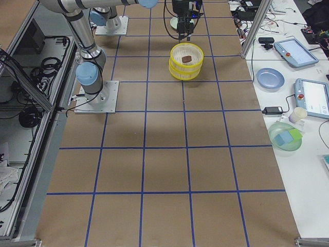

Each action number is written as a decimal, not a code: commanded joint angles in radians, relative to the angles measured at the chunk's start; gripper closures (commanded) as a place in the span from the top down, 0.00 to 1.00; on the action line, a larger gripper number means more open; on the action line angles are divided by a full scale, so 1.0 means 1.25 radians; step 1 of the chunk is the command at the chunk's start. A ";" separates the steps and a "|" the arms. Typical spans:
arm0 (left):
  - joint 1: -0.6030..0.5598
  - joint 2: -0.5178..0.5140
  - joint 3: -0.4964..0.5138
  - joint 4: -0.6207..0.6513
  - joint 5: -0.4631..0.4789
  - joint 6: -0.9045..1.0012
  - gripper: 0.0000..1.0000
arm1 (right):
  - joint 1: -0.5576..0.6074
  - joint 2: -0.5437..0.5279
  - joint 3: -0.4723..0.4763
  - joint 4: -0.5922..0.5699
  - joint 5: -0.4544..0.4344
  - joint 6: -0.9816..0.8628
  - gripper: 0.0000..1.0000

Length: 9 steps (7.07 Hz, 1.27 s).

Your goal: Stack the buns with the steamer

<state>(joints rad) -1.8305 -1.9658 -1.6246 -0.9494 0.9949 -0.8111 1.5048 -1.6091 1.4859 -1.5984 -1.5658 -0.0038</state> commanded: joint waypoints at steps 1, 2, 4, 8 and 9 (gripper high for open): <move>0.017 0.023 0.026 -0.023 0.029 0.102 1.00 | 0.000 -0.002 -0.001 0.000 0.000 0.004 1.00; 0.042 0.034 0.044 -0.079 0.119 0.215 1.00 | 0.000 -0.006 -0.001 0.000 -0.003 0.004 1.00; 0.092 0.075 0.067 -0.168 0.262 0.475 1.00 | 0.000 -0.006 0.000 -0.001 -0.003 0.005 1.00; 0.244 0.171 0.066 -0.309 0.377 0.703 1.00 | 0.000 -0.005 0.000 -0.002 0.001 0.010 1.00; 0.252 0.203 0.066 -0.342 0.438 0.722 1.00 | 0.000 -0.005 0.000 -0.005 0.000 0.010 1.00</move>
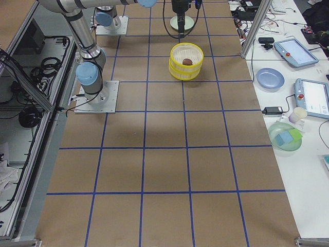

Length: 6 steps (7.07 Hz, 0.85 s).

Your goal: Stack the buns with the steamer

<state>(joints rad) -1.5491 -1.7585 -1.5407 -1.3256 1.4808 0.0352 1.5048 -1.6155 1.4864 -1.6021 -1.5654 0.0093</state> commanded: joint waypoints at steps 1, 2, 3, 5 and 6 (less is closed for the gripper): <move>0.027 0.064 -0.002 -0.065 0.075 0.045 1.00 | 0.000 0.000 0.000 -0.003 0.001 -0.006 1.00; 0.027 0.092 -0.002 -0.099 0.077 0.043 1.00 | 0.000 0.000 0.000 -0.003 0.001 -0.003 1.00; 0.022 0.119 -0.009 -0.115 0.079 0.042 1.00 | 0.000 0.000 0.000 -0.001 0.002 0.001 1.00; 0.024 0.151 -0.013 -0.140 0.081 0.043 1.00 | 0.001 0.006 0.001 0.002 0.004 0.002 1.00; 0.028 0.149 -0.014 -0.140 0.079 0.043 1.00 | 0.001 0.001 0.001 0.011 0.001 0.002 1.00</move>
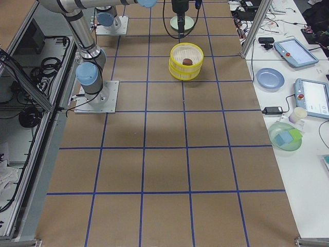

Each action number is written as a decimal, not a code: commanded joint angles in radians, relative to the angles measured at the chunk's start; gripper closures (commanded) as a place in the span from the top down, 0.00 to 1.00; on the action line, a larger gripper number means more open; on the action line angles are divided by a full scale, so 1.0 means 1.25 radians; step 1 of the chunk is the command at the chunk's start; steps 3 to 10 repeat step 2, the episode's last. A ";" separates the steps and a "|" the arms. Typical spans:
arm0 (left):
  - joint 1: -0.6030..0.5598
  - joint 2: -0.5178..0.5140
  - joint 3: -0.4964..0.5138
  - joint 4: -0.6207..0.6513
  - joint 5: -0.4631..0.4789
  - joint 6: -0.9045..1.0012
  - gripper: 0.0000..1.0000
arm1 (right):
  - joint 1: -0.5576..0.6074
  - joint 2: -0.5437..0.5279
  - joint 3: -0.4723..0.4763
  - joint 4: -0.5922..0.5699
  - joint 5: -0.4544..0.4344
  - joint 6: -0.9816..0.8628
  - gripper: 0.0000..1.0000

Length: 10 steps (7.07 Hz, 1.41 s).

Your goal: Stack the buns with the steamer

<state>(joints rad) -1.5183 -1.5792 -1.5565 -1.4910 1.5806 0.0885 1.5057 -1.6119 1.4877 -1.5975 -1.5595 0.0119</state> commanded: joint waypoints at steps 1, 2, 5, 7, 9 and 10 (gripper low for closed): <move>0.005 0.005 -0.002 -0.007 -0.001 0.000 1.00 | -0.001 -0.004 0.000 0.008 -0.007 0.000 1.00; 0.006 0.004 -0.003 -0.009 -0.001 0.000 1.00 | 0.001 -0.002 0.000 0.007 -0.007 0.000 1.00; 0.006 0.004 -0.003 -0.009 -0.001 0.000 1.00 | 0.001 -0.002 0.000 0.007 -0.007 0.000 1.00; 0.006 0.004 -0.003 -0.009 -0.001 0.000 1.00 | 0.001 -0.002 0.000 0.007 -0.007 0.000 1.00; 0.006 0.004 -0.003 -0.009 -0.001 0.000 1.00 | 0.001 -0.002 0.000 0.007 -0.007 0.000 1.00; 0.006 0.004 -0.003 -0.009 -0.001 0.000 1.00 | 0.001 -0.002 0.000 0.007 -0.007 0.000 1.00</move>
